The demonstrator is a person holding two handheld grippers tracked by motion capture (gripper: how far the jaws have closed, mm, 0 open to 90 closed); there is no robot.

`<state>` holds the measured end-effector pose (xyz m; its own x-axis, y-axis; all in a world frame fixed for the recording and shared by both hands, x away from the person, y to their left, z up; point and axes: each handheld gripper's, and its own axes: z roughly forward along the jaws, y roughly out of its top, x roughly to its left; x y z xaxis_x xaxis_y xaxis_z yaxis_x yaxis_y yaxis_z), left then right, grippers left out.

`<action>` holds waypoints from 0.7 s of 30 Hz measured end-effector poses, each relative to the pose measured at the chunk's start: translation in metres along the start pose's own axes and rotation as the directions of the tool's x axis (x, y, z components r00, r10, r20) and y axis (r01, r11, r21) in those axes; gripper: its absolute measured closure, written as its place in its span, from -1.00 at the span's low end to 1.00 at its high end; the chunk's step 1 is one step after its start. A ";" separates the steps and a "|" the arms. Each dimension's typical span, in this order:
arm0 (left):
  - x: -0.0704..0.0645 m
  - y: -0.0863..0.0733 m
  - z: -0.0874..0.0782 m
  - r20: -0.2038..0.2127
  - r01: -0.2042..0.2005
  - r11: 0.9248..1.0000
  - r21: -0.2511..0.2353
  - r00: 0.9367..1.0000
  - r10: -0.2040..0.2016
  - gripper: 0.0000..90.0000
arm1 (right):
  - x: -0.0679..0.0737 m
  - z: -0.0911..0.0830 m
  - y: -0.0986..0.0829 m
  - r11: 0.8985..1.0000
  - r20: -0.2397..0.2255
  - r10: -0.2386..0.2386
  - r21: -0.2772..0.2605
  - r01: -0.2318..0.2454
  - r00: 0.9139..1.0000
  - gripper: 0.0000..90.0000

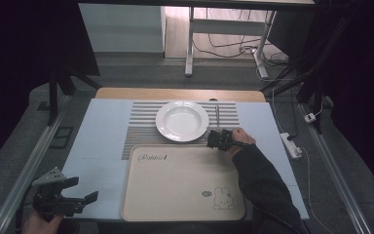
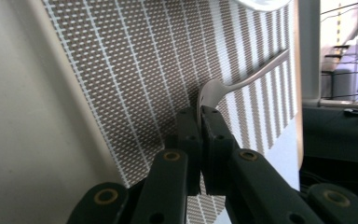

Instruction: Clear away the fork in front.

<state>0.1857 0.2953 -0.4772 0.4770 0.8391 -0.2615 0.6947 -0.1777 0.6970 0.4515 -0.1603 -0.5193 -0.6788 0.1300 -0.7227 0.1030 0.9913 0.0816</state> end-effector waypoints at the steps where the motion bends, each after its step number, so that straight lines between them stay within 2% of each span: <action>1: 0.000 0.000 0.000 0.000 0.000 1.000 0.000 1.000 0.000 -0.93 | 0.000 -0.001 0.000 1.000 0.006 -0.004 0.002 0.004 1.000 0.97; 6: 0.000 0.000 0.000 -0.001 -0.001 1.000 0.000 1.000 0.001 -0.93 | -0.002 -0.003 0.000 1.000 0.020 -0.007 -0.005 0.007 1.000 0.99; 11: 0.000 0.000 0.000 0.000 -0.002 1.000 -0.001 1.000 0.002 -0.93 | -0.004 -0.006 -0.001 1.000 0.011 0.012 -0.019 -0.012 1.000 0.99; 13: 0.000 0.000 0.000 0.000 -0.002 1.000 -0.002 1.000 0.002 -0.93 | -0.006 -0.009 -0.002 0.998 0.012 0.046 -0.038 -0.046 0.999 0.99; 14: 0.000 0.000 0.000 0.000 -0.002 1.000 -0.002 1.000 0.002 -0.93 | -0.007 -0.010 -0.003 0.996 -0.002 0.064 -0.054 -0.064 0.998 0.99; 19: 0.000 0.000 0.000 0.000 -0.001 1.000 -0.003 1.000 0.001 -0.93 | -0.011 -0.017 -0.007 0.993 -0.012 0.098 -0.072 -0.099 0.995 1.00; 20: 0.000 0.000 0.000 0.000 -0.002 1.000 -0.003 1.000 0.002 -0.93 | -0.012 -0.020 -0.009 0.988 -0.021 0.128 -0.081 -0.129 0.992 1.00; 21: 0.000 0.000 0.000 0.000 -0.002 1.000 -0.004 1.000 0.002 -0.93 | -0.012 -0.020 -0.009 0.988 -0.021 0.128 -0.081 -0.129 0.992 1.00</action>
<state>0.1852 0.2953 -0.4769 0.4787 0.8386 -0.2602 0.6918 -0.1777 0.6999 0.4437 -0.1701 -0.4976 -0.6753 0.2561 -0.6917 0.1310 0.9645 0.2293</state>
